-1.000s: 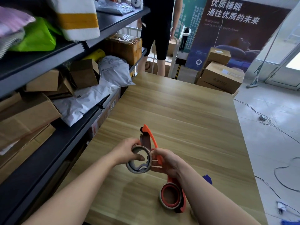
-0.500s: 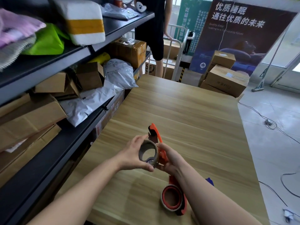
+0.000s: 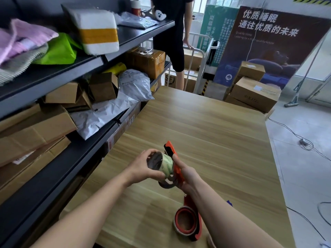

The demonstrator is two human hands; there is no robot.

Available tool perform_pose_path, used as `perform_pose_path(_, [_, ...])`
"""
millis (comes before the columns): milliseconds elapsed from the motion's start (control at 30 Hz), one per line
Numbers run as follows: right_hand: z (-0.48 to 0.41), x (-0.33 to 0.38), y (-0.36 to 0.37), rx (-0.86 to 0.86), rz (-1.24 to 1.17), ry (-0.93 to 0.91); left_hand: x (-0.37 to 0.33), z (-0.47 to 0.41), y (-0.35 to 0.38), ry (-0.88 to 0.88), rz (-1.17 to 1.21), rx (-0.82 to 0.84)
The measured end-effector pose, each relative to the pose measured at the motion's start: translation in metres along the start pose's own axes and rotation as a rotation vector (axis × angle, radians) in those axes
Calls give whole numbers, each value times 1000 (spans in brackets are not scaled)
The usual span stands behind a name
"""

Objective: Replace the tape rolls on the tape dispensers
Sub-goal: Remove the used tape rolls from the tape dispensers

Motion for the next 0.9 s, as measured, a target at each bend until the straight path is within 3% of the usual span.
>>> perform_pose_path(100, [0, 3, -7, -62, 13, -50, -3, 3, -5, -85, 293, -23])
perform_pose_path(167, [0, 5, -13, -96, 49, -61, -2, 3, -10, -116, 326, -59])
perform_pose_path(267, [3, 8, -13, -73, 99, -67, 5, 0, -13, -147, 229, -124])
perform_pose_path(400, [11, 4, -1, -79, 367, -139, 20, -8, -18, -210, 190, -218])
perform_pose_path(600, [1, -9, 12, -152, 659, -217, 38, -36, -35, -283, -36, -222])
perform_pose_path(767, [-21, -25, 15, -227, 1052, -295, 50, -67, -42, -261, -147, -178])
perform_pose_path(900, [-36, -38, 22, -234, 1191, -265, 66, -89, -45, -253, -235, -147])
Point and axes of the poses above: each hand's wrist, its own z-axis away from the middle knuckle, its own y-axis out of the palm, x = y × z, the point moved 2 cm from there along -z, towards the middle knuckle, and after that the axes turned 3 degrees about x, right-handed, at the moved point
